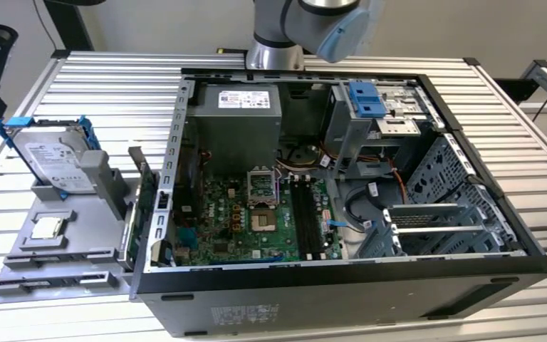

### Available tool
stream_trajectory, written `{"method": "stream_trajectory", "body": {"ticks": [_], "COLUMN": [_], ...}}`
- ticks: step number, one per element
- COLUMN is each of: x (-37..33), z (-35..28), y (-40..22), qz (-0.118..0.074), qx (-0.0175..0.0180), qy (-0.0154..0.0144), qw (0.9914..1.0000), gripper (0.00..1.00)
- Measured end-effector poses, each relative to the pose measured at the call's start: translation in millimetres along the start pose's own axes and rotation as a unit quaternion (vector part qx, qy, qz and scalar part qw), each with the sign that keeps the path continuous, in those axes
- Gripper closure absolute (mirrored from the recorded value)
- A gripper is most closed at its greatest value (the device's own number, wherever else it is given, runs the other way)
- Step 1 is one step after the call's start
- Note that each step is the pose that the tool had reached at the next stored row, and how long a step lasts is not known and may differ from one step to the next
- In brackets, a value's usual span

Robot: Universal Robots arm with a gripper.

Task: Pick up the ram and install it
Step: 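Reach for the ram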

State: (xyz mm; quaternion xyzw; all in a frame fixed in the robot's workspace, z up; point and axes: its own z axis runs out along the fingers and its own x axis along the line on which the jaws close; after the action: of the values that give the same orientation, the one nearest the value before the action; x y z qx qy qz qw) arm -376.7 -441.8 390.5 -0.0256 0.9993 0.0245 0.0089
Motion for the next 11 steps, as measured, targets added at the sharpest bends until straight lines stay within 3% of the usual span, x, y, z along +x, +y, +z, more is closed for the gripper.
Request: {"method": "stream_trajectory", "body": {"ticks": [11], "x": [1.7], "z": [2.4], "y": [-26.3], "qz": [0.002], "qx": [0.0], "qy": [0.0], "qw": [1.0], "gripper": [1.0]}}
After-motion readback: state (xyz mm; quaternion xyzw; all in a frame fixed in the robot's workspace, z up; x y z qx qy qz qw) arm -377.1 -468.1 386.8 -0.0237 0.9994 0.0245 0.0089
